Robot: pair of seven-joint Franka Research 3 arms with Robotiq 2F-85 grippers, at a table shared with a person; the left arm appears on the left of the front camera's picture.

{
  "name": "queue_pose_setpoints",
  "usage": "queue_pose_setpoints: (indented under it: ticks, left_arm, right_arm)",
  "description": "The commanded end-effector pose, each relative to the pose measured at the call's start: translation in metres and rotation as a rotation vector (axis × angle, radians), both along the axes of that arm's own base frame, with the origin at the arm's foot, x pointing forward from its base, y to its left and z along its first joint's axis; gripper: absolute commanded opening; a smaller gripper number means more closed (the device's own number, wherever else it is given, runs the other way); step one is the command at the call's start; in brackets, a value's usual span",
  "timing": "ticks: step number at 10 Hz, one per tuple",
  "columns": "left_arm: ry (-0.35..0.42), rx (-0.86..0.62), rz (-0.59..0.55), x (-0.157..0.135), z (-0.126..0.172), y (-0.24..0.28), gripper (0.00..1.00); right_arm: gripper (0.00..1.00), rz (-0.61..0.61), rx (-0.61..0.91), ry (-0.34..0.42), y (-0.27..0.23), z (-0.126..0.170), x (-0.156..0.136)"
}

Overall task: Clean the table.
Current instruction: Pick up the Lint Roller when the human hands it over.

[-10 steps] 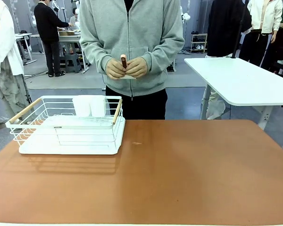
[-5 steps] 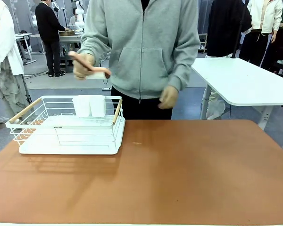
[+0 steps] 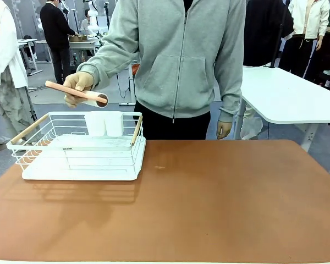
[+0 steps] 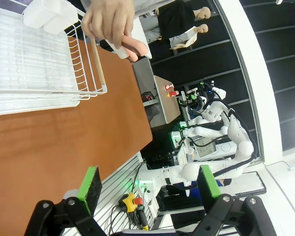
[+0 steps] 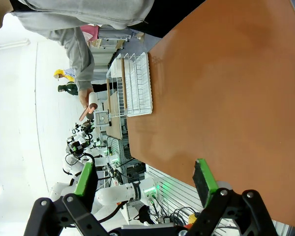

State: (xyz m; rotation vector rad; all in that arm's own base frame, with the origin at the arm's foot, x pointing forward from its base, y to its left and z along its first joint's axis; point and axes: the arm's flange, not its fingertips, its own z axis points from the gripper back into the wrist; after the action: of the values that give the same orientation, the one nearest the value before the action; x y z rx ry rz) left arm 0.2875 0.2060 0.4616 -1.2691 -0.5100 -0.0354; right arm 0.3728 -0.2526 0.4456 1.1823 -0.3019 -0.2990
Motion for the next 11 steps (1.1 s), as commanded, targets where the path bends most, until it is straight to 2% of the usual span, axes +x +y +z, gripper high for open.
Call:
queue_pose_setpoints:
  ticks: [1, 10, 11]
  left_arm:
    - [-0.028, -0.017, -0.003, 0.0003, -0.0003, 0.0019, 1.00]
    - [-0.028, -0.017, -0.003, 0.0003, -0.0003, 0.0019, 1.00]
    - [0.000, 0.000, 0.000, 0.0000, 0.0000, 0.0000, 1.00]
  right_arm:
    - [1.00, 0.004, 0.004, -0.014, 0.0013, 0.0017, -0.0017]
    - [1.00, 0.004, 0.004, -0.014, 0.0013, 0.0017, -0.0017]
    - [1.00, 0.004, 0.004, -0.014, 0.0013, 0.0017, -0.0017]
